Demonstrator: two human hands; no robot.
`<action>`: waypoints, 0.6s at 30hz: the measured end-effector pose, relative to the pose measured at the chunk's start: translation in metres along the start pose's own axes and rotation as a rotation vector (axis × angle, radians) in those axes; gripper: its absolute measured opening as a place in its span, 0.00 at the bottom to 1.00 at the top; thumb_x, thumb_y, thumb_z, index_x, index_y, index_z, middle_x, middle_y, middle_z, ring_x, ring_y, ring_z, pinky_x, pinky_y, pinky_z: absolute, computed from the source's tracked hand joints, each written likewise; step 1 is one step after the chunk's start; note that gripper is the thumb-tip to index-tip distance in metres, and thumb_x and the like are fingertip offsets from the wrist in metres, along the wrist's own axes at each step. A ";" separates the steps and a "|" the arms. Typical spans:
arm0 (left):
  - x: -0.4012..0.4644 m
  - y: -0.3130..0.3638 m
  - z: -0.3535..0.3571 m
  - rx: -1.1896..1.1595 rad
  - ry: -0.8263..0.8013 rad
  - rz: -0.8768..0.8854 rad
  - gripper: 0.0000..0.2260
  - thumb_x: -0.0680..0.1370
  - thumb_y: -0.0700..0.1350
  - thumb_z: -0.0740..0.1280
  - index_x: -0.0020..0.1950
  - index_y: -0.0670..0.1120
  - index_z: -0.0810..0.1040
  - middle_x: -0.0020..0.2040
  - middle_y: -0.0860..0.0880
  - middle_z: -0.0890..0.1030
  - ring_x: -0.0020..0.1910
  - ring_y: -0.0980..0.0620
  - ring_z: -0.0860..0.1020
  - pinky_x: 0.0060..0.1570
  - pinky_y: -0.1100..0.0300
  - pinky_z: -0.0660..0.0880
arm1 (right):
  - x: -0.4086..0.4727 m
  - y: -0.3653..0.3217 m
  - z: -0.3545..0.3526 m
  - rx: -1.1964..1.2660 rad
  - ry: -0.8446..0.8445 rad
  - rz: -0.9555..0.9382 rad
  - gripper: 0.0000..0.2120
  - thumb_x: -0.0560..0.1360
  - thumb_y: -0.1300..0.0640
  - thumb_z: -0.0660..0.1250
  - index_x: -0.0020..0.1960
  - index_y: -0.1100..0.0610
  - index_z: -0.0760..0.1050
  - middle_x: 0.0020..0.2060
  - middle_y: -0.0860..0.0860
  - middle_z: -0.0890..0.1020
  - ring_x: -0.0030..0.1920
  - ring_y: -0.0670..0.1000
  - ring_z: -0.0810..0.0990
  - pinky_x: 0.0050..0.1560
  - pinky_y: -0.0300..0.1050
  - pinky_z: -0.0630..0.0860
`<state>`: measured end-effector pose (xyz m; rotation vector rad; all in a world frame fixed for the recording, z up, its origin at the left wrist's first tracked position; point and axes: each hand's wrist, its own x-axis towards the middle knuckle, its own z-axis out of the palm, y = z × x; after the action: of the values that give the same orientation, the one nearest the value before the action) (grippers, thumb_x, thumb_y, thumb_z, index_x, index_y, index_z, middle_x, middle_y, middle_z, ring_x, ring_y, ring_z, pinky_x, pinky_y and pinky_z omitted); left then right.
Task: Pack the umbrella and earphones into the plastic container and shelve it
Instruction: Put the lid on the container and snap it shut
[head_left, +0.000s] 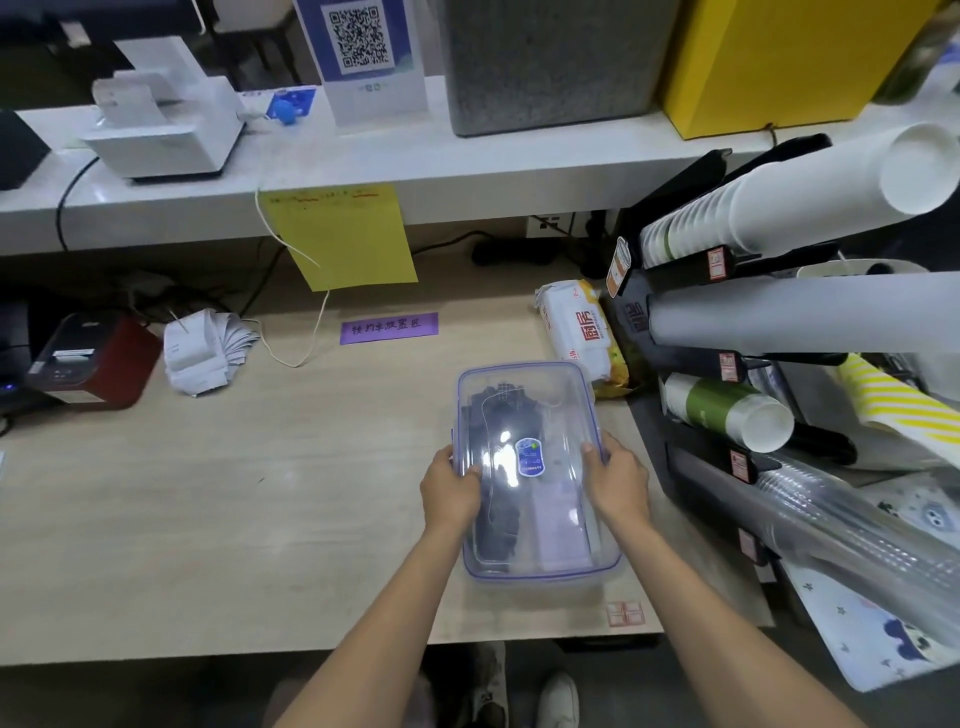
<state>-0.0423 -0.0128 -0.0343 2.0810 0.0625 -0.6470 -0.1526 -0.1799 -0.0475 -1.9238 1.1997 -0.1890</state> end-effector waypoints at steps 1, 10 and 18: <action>0.001 -0.001 -0.004 0.010 0.005 0.001 0.10 0.79 0.39 0.65 0.60 0.44 0.79 0.51 0.48 0.83 0.50 0.45 0.81 0.52 0.55 0.77 | -0.002 -0.003 0.001 0.006 -0.015 -0.015 0.15 0.82 0.54 0.61 0.64 0.57 0.77 0.53 0.58 0.84 0.55 0.60 0.80 0.49 0.41 0.68; 0.022 -0.016 -0.053 0.126 0.118 0.024 0.13 0.83 0.47 0.60 0.60 0.40 0.78 0.54 0.43 0.82 0.54 0.41 0.79 0.51 0.54 0.73 | -0.016 -0.036 0.042 -0.039 -0.159 -0.018 0.20 0.82 0.50 0.61 0.60 0.68 0.76 0.55 0.63 0.81 0.57 0.63 0.78 0.51 0.48 0.73; 0.024 -0.028 -0.054 0.130 0.152 0.037 0.12 0.83 0.46 0.61 0.59 0.39 0.77 0.51 0.42 0.82 0.52 0.39 0.79 0.50 0.52 0.74 | -0.026 -0.038 0.050 -0.198 -0.099 -0.026 0.19 0.83 0.49 0.58 0.61 0.64 0.75 0.56 0.60 0.78 0.57 0.60 0.77 0.51 0.48 0.72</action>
<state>-0.0075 0.0414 -0.0440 2.2494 0.0695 -0.4800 -0.1142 -0.1234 -0.0448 -2.0950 1.1640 0.0125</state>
